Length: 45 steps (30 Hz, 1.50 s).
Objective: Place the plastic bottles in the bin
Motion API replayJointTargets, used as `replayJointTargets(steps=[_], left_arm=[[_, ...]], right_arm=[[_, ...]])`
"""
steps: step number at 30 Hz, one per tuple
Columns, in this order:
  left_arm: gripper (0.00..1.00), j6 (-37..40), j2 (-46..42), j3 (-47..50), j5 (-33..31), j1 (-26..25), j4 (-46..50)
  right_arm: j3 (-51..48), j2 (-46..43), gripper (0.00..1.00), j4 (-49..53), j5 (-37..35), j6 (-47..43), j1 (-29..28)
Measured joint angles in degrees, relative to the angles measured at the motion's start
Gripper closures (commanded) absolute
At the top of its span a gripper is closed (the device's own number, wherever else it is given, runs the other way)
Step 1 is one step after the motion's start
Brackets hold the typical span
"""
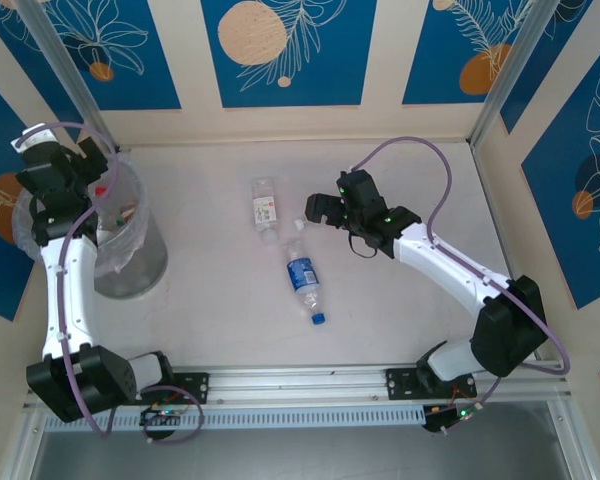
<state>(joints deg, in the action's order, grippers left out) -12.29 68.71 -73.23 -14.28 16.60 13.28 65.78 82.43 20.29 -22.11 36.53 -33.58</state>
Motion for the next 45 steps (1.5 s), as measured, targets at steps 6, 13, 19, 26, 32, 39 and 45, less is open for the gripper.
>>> replayJointTargets(steps=[6, 13, 19, 26, 32, 39, 45], left_arm=[[0.01, -6.8, -1.9, 0.3, 2.1, -7.4, 3.7], [0.0, -11.3, -4.9, 3.1, 7.2, -15.8, 5.0], [0.01, -14.7, -7.5, 7.4, 15.6, -19.8, 4.5], [0.01, -17.2, -10.2, 11.2, 24.3, -20.0, 4.7], [0.01, -17.7, -12.7, 14.5, 25.3, -20.0, 5.7], [0.01, -17.8, -12.9, 16.2, 25.9, -20.2, 6.2], [0.0, -17.6, -12.9, 16.4, 26.3, -20.2, 6.5]], right_arm=[[0.1, 4.7, 0.0, -1.6, 0.8, -0.1, 3.3], [3.8, 12.1, 0.0, -4.9, 0.8, 2.4, 6.9], [8.0, 17.8, 0.0, -5.7, -1.1, 4.4, 8.6], [13.9, 23.2, 0.01, -1.5, -3.4, 9.0, 11.3], [16.7, 25.5, 0.0, 5.4, -6.4, 15.3, 12.1], [23.8, 31.6, 0.0, 11.2, -6.1, 20.3, 14.0], [27.3, 36.2, 0.0, 13.5, -2.8, 22.7, 15.7]])
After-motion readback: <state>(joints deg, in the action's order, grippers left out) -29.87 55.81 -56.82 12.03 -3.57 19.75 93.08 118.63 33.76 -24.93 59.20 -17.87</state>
